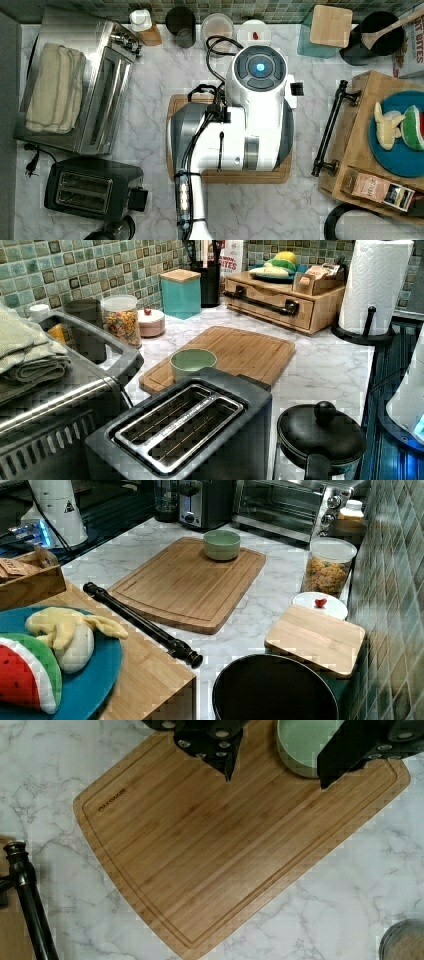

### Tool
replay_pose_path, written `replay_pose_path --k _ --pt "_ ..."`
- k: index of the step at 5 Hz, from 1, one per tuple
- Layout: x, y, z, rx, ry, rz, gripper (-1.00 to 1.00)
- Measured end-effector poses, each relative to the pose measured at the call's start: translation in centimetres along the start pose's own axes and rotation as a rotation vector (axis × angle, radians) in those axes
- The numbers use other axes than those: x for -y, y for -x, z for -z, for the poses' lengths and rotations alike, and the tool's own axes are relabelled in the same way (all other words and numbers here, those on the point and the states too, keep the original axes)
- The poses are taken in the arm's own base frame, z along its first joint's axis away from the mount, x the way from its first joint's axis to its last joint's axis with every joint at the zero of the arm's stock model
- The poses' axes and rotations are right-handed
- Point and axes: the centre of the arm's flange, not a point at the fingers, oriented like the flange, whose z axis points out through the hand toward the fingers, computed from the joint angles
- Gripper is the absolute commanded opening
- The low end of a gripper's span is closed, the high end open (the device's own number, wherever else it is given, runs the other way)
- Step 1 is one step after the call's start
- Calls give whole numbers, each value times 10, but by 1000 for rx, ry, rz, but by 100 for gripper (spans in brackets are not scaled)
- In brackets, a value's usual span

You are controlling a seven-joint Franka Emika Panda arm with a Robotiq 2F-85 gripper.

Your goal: Open the drawer.

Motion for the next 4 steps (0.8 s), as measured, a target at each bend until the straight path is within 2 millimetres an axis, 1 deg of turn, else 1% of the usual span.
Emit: replay_pose_path --k 2,3,4 --pt "-1 -2 -5 -1 -1 -3 100" --pt "-2 -3 -12 8 8 -5 100" --pt "-4 -8 -16 -22 9 39 100"
